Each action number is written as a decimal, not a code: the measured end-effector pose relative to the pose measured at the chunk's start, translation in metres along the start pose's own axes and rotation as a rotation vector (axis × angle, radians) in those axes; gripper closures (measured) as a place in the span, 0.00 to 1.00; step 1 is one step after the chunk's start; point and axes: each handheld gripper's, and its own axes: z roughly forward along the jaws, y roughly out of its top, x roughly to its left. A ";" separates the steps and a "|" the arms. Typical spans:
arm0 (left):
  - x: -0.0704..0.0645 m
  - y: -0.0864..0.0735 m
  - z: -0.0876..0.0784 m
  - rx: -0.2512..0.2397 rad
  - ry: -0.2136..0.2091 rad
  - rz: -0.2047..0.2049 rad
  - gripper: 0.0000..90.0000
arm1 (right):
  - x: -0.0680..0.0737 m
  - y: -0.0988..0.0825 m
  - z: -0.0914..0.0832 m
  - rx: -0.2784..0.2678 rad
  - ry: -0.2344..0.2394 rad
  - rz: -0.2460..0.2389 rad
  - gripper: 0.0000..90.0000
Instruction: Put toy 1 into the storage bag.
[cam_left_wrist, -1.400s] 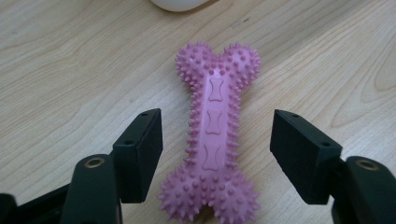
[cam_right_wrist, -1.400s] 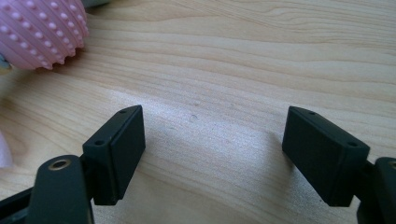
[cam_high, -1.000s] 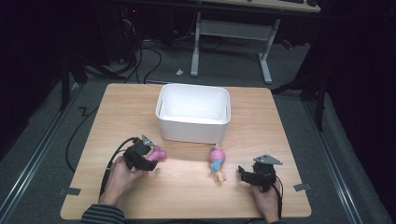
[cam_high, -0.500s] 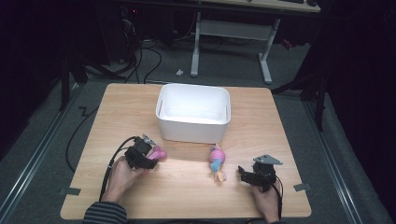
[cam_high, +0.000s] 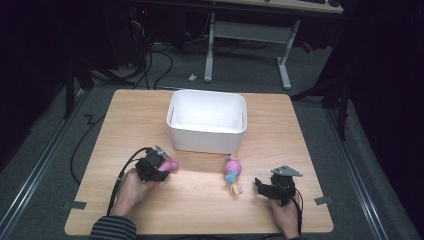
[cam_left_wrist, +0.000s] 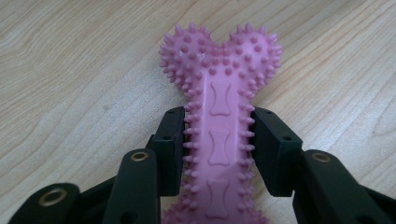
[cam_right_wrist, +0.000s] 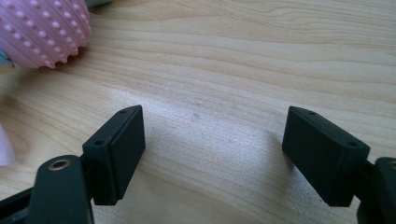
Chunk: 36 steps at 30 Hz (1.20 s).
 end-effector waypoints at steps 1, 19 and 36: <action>0.000 0.000 0.000 0.001 0.003 0.001 0.64 | 0.000 0.000 0.000 0.000 0.000 0.000 0.24; -0.002 -0.006 -0.019 -0.064 -0.031 -0.043 0.64 | 0.000 0.000 0.000 0.001 0.002 0.001 0.24; -0.005 -0.006 -0.050 -0.134 -0.070 -0.056 0.65 | 0.000 0.000 0.000 0.001 0.006 -0.002 0.24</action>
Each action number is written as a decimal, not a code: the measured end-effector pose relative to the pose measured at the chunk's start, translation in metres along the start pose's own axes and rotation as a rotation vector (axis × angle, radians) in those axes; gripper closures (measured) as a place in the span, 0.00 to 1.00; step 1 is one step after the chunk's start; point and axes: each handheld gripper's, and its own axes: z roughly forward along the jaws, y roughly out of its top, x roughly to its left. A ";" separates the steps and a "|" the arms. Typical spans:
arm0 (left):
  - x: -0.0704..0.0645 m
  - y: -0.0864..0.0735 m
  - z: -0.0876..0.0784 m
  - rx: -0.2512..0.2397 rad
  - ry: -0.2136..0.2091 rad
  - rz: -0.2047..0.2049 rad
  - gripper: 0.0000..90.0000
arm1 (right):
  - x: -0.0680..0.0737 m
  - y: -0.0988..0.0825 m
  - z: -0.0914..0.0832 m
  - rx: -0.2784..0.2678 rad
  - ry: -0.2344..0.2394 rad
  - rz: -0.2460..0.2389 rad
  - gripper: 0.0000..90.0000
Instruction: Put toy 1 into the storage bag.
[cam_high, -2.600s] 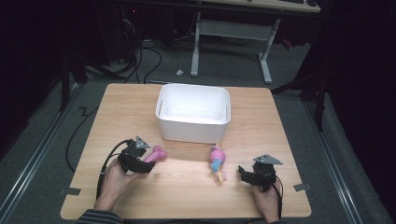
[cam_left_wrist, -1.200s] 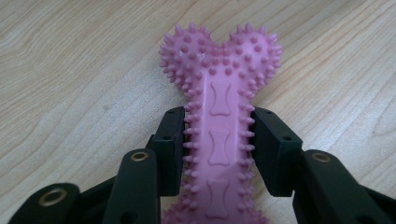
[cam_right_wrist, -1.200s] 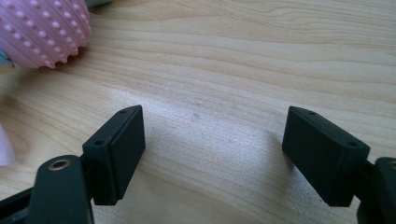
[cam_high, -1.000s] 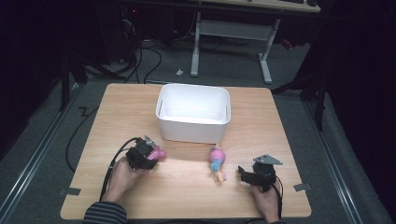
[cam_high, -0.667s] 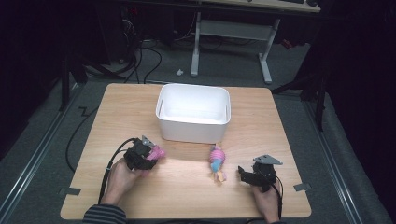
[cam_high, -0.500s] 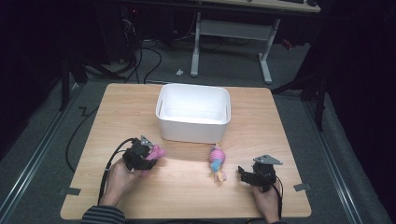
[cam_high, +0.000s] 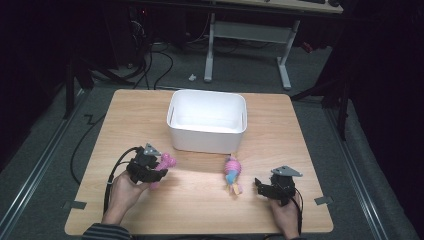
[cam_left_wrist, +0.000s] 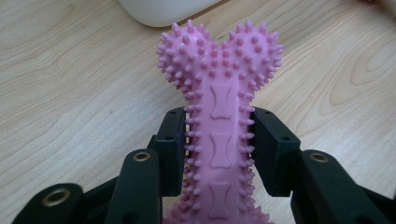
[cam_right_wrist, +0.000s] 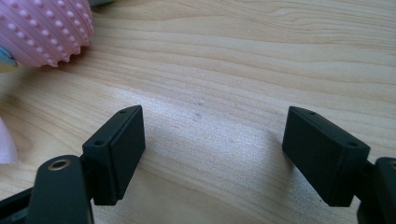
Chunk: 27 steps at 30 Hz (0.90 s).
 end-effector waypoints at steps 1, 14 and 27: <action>0.000 0.001 -0.002 0.000 -0.004 0.002 0.65 | 0.000 0.000 0.000 0.000 0.000 0.000 0.24; -0.002 0.014 -0.031 -0.063 -0.026 0.010 0.65 | 0.000 0.000 0.000 0.000 0.000 -0.001 0.24; -0.003 0.031 -0.048 -0.101 -0.037 0.019 0.65 | 0.000 0.000 0.000 0.000 0.001 -0.001 0.24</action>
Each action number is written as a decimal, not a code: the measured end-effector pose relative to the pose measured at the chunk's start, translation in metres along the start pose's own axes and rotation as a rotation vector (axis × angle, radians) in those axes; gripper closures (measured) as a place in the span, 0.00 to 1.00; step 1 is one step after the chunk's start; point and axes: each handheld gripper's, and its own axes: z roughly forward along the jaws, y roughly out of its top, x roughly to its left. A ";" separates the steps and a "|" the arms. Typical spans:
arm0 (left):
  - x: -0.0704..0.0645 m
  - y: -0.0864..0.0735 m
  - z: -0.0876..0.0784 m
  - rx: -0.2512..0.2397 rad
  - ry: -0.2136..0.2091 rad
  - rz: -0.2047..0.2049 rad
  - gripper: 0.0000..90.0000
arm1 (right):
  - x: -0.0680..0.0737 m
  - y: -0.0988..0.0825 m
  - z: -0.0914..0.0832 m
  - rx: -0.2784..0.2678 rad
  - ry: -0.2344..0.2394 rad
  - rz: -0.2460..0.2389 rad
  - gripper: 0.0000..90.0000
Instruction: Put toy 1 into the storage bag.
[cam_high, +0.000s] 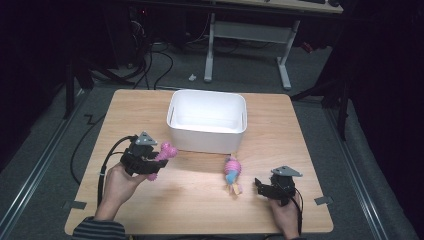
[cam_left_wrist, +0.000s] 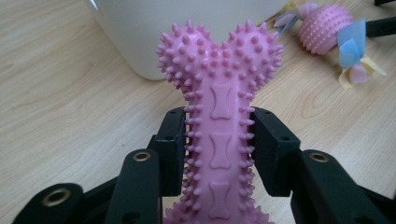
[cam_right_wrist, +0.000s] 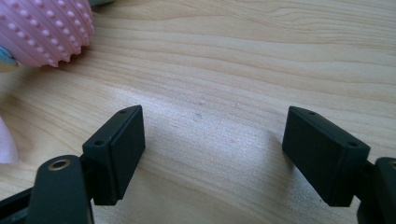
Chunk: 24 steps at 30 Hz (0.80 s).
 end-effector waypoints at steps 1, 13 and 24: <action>0.000 0.002 -0.002 -0.005 -0.005 0.000 0.65 | 0.000 0.000 0.000 0.000 0.000 0.000 0.24; 0.003 0.027 -0.018 -0.053 -0.029 0.004 0.65 | 0.000 0.000 0.000 -0.001 0.000 -0.002 0.24; 0.006 0.053 -0.024 -0.074 -0.046 0.011 0.65 | 0.000 0.000 0.000 -0.001 0.001 -0.004 0.24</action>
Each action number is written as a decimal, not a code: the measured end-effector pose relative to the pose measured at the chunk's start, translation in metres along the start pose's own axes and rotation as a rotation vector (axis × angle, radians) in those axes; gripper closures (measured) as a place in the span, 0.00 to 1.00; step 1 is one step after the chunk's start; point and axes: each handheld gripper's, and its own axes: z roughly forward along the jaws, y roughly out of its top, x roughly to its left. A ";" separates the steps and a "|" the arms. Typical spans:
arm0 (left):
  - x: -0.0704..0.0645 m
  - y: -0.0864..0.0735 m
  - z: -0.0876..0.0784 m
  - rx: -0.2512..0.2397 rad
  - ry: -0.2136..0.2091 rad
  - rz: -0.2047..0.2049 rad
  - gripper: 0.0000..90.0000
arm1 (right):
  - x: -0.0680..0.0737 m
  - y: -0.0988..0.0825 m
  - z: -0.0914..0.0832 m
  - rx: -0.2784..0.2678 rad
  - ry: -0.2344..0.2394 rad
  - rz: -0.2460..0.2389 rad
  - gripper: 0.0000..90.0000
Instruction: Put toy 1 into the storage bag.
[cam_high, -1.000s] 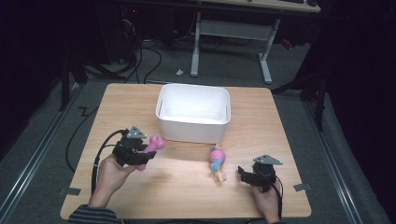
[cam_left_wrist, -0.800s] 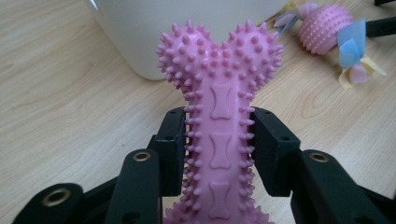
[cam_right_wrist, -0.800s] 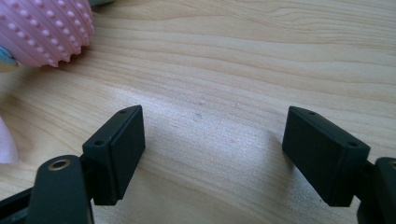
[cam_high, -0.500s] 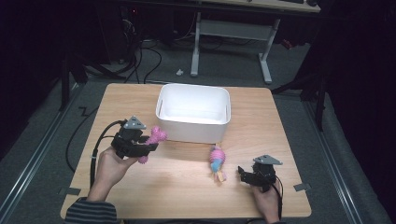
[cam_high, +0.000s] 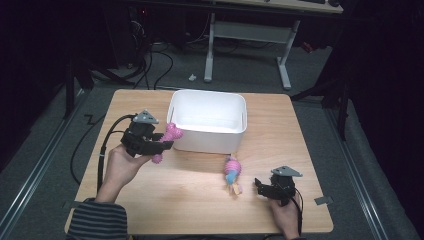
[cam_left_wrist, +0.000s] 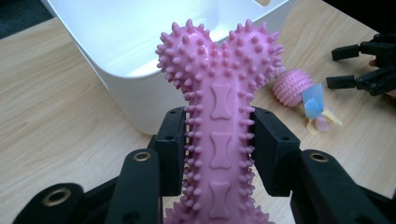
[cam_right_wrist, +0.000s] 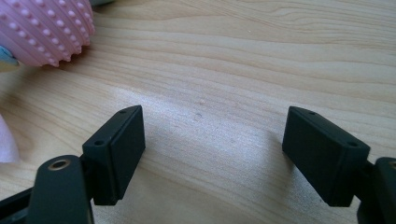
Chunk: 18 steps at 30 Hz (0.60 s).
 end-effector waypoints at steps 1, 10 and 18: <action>0.000 0.002 0.000 -0.003 -0.002 -0.002 0.65 | 0.000 0.000 0.000 0.000 -0.001 -0.001 0.24; 0.005 0.026 0.000 -0.008 -0.008 0.010 0.65 | 0.000 0.000 0.000 0.000 0.000 -0.002 0.24; 0.006 0.045 0.006 -0.010 -0.005 0.023 0.65 | 0.000 0.000 0.000 0.000 0.000 -0.002 0.24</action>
